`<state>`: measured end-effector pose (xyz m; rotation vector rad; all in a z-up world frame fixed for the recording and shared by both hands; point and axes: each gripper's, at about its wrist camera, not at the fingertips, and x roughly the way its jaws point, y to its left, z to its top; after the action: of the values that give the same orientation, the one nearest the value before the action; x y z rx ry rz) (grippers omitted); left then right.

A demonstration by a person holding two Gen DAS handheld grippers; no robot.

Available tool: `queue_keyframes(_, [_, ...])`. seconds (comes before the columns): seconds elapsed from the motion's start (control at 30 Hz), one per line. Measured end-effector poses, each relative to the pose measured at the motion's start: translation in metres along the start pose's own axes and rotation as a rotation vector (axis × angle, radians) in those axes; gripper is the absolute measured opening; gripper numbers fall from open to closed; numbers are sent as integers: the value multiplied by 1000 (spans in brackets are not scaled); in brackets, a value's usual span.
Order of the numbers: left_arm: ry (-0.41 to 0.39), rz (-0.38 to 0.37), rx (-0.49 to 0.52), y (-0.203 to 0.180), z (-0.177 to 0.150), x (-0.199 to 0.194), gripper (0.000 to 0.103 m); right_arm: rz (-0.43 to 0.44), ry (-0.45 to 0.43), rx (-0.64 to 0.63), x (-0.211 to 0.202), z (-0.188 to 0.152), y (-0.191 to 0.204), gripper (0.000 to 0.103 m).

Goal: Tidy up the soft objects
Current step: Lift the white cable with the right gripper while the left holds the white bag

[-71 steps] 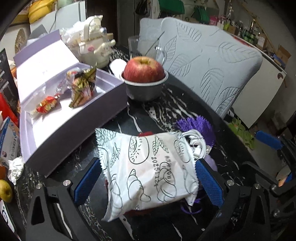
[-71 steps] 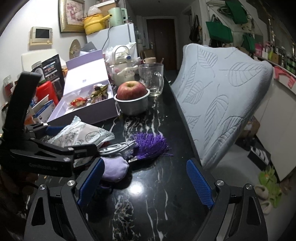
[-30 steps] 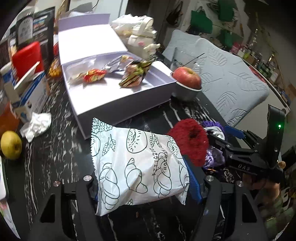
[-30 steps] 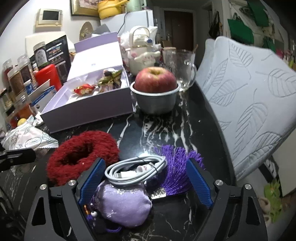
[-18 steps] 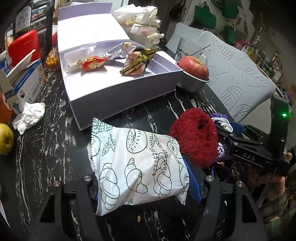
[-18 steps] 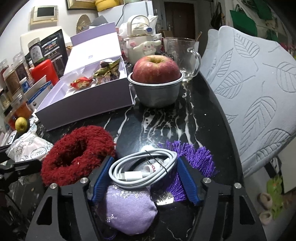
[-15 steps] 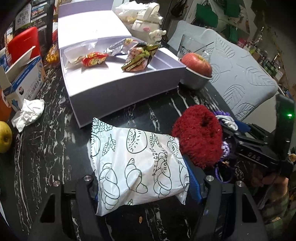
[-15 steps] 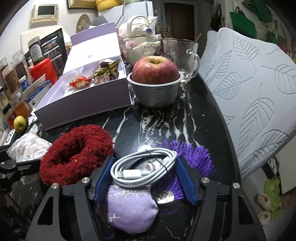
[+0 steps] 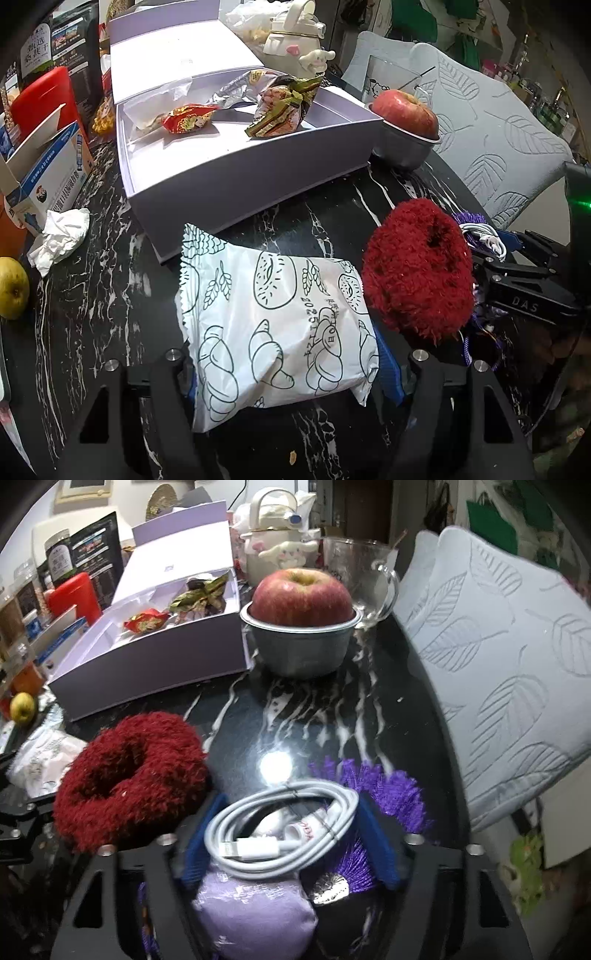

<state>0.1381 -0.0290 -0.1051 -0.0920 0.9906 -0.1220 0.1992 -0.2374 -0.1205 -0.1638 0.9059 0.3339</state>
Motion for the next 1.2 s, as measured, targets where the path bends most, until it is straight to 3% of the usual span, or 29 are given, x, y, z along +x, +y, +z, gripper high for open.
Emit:
queue_keyframes(0.27, [-13, -12, 2, 1, -1, -1, 67, 22, -53, 50, -10, -2, -5, 63])
queue_keyframes(0.7, [-9, -68, -19, 1, -9, -11, 65, 17, -220, 65, -56, 0, -2, 63])
queue_keyframes(0.87, [-33, -65, -24, 2, -12, -21, 65, 113, -222, 68, -70, -4, 4, 64])
queue_keyframes(1.2, [-39, -65, -37, 5, -22, -29, 65, 140, -176, -56, -71, -50, 47, 65])
